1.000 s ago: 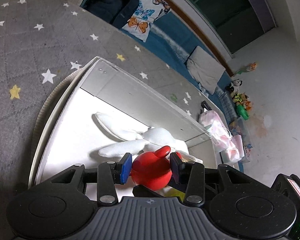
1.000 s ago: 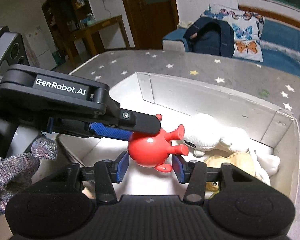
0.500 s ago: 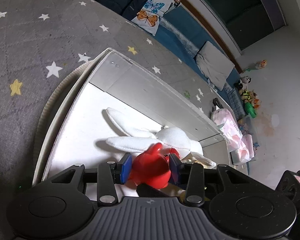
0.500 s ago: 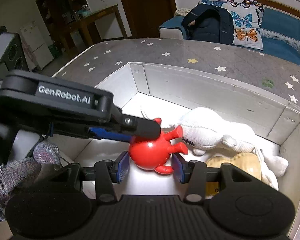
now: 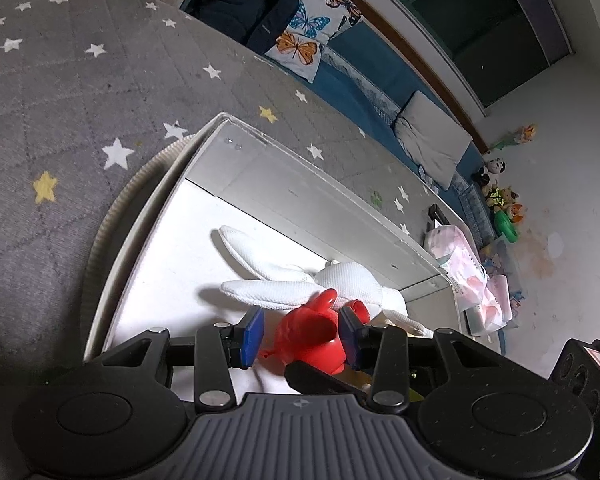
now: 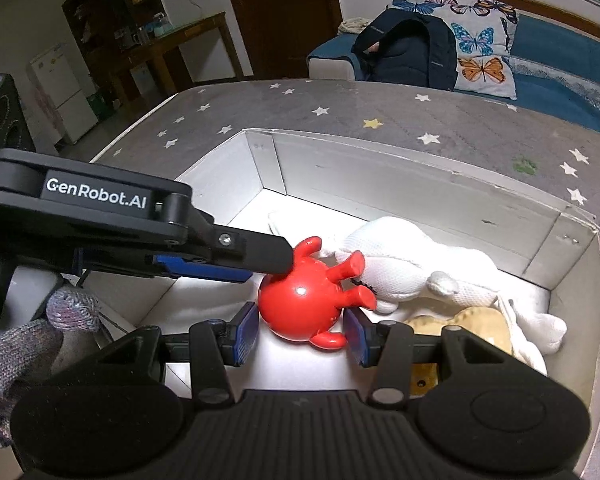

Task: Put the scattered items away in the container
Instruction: 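Lift the red round toy with the left gripper and drop it beside the rabbit, then move the left gripper to the black-haired doll and close on it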

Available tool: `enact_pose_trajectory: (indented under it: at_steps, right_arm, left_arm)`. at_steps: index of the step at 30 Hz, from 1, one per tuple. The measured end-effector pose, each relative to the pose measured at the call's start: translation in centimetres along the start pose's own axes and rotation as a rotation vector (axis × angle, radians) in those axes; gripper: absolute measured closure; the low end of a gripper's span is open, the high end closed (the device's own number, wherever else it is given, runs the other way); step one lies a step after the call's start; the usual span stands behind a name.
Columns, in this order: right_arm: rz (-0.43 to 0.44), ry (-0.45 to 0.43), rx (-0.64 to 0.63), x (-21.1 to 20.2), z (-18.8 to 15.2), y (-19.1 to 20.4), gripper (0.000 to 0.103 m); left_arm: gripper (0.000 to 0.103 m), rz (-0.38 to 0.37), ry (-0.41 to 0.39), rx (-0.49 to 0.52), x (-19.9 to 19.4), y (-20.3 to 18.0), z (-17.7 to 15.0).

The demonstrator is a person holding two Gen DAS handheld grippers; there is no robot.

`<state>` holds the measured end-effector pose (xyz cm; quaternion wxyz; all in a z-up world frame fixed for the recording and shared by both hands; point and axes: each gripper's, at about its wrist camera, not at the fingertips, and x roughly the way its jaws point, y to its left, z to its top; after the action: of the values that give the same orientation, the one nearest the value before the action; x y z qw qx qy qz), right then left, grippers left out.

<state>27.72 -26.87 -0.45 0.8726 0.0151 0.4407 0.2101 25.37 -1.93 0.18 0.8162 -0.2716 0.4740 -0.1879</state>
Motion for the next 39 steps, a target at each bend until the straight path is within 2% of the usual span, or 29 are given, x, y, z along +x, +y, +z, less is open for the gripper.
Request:
enact_pose_trajectory:
  at_steps: [12,20,23,34,36,39]
  right_arm:
    - [-0.011,-0.026,-0.002,-1.7,-0.6,0.2,0.054]
    - [-0.003,-0.074,0.009,-3.7,-1.4,0.6,0.052]
    - [-0.004,-0.091,-0.001,-4.5,-1.8,1.1,0.046]
    - [0.0,-0.179,-0.032,-7.8,-4.2,2.9,0.045]
    - [0.005,-0.19,-0.027,-8.3,-4.7,3.3,0.039]
    - [0.004,-0.207,-0.029,-8.8,-5.6,3.7,0.038]
  left_arm:
    - [0.06,0.0,-0.055,0.038,-2.8,-1.3,-1.3]
    - [0.06,0.001,-0.087,0.057,-4.7,-2.0,-2.7]
    - [0.06,0.006,-0.097,0.073,-5.2,-2.5,-3.4]
    - [0.06,0.044,-0.139,0.142,-7.6,-3.9,-6.1]
    - [0.06,0.051,-0.148,0.152,-8.0,-4.0,-6.7]
    - [0.06,0.052,-0.156,0.162,-8.6,-4.1,-7.5]
